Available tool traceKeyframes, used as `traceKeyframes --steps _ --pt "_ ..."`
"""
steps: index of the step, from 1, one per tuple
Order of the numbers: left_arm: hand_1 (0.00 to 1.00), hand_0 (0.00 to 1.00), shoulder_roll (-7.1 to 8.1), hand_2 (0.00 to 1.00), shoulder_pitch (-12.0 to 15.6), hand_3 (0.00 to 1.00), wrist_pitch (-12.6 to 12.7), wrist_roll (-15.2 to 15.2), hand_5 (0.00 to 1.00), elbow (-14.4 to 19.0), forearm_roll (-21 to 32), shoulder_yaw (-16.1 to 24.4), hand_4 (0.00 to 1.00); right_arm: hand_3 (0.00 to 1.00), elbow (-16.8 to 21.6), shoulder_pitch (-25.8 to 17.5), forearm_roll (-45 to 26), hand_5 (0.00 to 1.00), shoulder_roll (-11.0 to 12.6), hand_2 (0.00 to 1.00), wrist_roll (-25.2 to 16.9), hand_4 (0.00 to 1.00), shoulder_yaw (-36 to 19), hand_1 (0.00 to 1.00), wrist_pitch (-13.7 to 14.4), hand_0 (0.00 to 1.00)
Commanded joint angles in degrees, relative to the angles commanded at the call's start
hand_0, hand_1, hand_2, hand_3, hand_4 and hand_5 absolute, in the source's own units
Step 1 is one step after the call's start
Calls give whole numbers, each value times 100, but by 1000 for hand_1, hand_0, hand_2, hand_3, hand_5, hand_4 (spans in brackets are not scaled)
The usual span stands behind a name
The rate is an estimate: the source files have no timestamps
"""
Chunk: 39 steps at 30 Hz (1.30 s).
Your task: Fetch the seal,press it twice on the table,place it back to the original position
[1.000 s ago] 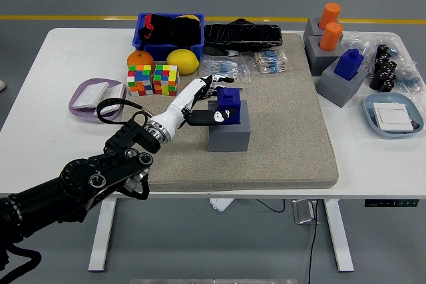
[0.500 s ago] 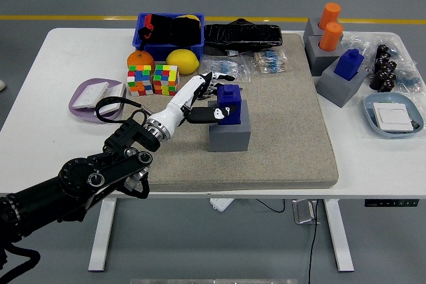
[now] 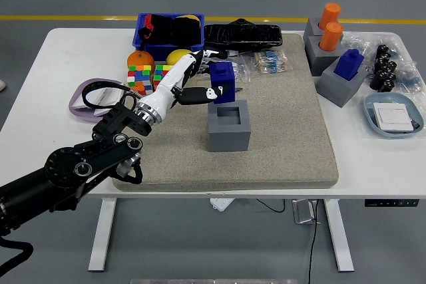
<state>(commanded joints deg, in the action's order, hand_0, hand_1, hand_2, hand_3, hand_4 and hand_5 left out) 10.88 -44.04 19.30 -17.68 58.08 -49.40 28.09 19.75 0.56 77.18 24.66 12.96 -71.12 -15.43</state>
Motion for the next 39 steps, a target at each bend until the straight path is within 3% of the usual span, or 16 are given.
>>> traceKeyframes --steps 5,13,26,39 --pt "537 714 221 506 36 736 -1 -6 2 -108 -22 211 699 755 -1 0 6 521 18 786 1 863 9 783 1 861" --pt "538 724 489 509 142 736 17 -61 2 -446 56 41 703 756 -5 8 5 521 31 787 0 864 -2 783 3 862" --pt "542 726 437 511 363 734 120 -195 2 -950 329 -216 703 756 -2 11 -12 521 35 788 -2 864 64 783 3 863" --pt "543 727 456 512 314 734 114 -211 2 -994 323 -178 704 755 -1 1 -7 521 32 787 -5 865 64 784 4 863"
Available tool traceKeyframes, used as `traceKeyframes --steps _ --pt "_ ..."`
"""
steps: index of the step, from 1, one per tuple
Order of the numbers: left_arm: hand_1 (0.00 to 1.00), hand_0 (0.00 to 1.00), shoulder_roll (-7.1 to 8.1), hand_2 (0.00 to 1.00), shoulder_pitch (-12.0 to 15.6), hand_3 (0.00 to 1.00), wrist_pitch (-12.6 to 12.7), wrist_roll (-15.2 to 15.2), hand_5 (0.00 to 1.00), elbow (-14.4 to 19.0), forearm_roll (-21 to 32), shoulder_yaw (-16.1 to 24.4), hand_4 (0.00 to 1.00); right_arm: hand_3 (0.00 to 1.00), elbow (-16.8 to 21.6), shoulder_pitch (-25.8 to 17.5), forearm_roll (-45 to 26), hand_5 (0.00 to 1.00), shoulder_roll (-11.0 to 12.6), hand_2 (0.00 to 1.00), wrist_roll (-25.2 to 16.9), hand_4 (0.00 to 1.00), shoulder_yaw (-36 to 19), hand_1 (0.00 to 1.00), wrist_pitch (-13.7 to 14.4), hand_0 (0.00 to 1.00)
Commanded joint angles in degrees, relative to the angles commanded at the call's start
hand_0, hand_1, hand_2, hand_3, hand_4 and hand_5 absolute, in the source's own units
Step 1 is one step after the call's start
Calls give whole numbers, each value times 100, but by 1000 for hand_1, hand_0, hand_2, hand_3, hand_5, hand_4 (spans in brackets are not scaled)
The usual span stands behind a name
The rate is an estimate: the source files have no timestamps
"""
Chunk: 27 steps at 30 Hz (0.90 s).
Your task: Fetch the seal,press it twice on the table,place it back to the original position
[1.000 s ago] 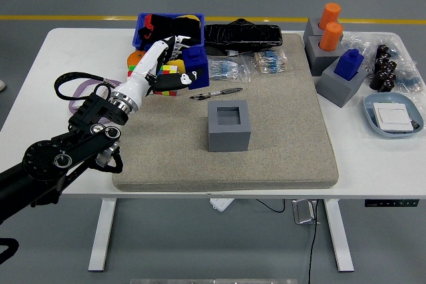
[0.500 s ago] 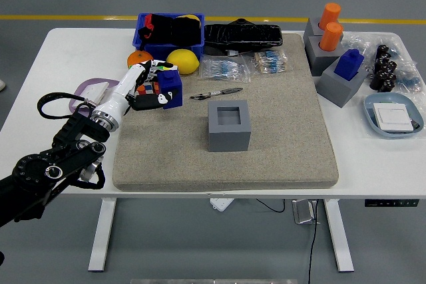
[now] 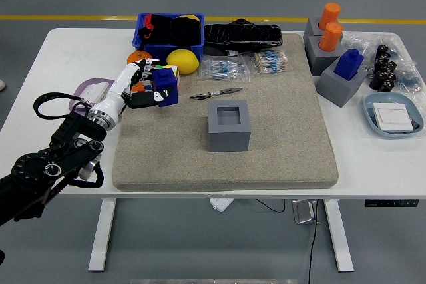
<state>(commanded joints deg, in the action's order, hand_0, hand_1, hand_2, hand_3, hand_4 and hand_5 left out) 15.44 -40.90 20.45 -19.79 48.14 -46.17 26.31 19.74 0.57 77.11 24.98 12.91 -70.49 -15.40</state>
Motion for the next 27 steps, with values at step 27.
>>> traceKeyframes --steps 27 --pt "542 732 -133 509 299 729 9 -183 2 -648 461 -297 703 756 7 -20 14 521 -33 787 -9 865 -49 784 -12 864"
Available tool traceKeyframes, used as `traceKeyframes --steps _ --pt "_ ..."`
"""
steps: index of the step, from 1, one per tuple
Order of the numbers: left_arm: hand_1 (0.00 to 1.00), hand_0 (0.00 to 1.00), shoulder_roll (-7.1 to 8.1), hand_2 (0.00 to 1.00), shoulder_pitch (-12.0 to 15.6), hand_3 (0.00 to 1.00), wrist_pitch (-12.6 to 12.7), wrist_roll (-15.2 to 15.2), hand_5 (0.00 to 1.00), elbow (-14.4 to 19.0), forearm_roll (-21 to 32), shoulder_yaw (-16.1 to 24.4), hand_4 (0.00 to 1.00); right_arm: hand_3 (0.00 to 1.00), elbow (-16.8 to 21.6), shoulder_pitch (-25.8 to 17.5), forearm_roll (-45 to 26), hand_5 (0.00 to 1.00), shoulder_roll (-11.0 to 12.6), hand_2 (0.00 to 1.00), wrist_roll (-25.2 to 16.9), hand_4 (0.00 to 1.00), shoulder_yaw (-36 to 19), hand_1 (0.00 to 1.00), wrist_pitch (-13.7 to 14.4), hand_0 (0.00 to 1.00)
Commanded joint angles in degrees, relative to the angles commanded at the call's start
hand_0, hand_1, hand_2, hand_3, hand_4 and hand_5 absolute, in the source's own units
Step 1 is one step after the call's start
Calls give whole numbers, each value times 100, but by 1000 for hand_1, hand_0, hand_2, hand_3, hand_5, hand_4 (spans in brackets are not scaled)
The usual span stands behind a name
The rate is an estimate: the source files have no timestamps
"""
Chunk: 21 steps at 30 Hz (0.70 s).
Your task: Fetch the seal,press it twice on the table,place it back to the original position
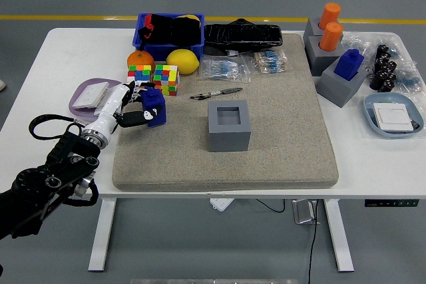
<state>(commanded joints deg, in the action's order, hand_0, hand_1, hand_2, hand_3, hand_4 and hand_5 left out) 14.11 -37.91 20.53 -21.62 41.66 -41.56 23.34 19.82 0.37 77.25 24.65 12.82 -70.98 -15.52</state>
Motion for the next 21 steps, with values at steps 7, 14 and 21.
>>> traceKeyframes --steps 7,14,21 --pt "542 733 -10 509 38 729 -8 -13 2 -10 12 -20 701 757 -8 0 -1 521 -8 787 0 866 -2 784 -5 864" --pt "542 733 -4 510 81 728 -17 -27 2 3 9 -42 701 756 -4 6 3 521 -8 787 -3 866 -11 784 -8 864" --pt "543 734 41 510 91 727 -13 -36 2 118 -12 -23 702 757 -12 -1 7 521 -8 787 -3 866 -18 784 -8 865"
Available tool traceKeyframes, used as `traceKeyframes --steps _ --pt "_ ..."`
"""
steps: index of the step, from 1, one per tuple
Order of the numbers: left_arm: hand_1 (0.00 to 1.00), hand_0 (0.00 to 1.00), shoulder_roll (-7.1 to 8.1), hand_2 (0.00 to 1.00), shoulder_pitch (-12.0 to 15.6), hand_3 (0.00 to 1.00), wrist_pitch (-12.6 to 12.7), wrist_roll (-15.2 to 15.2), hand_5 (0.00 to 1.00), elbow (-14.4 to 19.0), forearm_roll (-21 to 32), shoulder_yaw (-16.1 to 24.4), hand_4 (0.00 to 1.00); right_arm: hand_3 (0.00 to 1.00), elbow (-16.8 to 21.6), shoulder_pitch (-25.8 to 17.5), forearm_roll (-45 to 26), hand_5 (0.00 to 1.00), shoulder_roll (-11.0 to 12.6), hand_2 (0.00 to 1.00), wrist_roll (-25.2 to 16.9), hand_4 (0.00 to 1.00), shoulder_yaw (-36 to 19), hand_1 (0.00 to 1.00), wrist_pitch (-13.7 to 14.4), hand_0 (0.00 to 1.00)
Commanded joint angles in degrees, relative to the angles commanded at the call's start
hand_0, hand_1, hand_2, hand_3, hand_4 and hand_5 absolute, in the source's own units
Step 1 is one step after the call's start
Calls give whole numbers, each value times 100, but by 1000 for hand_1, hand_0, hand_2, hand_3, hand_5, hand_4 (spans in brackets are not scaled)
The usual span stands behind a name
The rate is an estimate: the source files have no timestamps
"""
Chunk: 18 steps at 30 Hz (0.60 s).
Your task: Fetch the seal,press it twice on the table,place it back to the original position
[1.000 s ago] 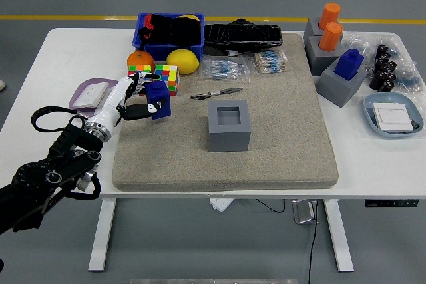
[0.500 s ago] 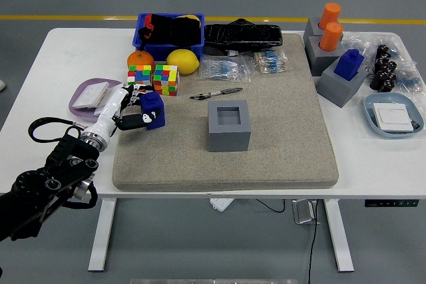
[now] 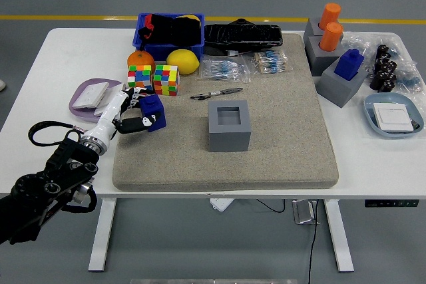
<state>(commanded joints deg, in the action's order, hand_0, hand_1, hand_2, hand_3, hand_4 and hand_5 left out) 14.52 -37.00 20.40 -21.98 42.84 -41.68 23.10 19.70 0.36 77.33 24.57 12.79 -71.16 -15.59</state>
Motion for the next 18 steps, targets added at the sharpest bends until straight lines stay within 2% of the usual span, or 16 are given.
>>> traceKeyframes --steps 11,18 --pt "543 734 49 509 -114 726 4 14 2 352 -136 202 701 757 0 7 -7 521 -7 786 0 867 -13 784 0 865" --pt "543 735 79 509 -227 726 -9 61 2 985 -306 384 700 757 1 4 -5 521 1 786 2 867 -17 784 -1 865"
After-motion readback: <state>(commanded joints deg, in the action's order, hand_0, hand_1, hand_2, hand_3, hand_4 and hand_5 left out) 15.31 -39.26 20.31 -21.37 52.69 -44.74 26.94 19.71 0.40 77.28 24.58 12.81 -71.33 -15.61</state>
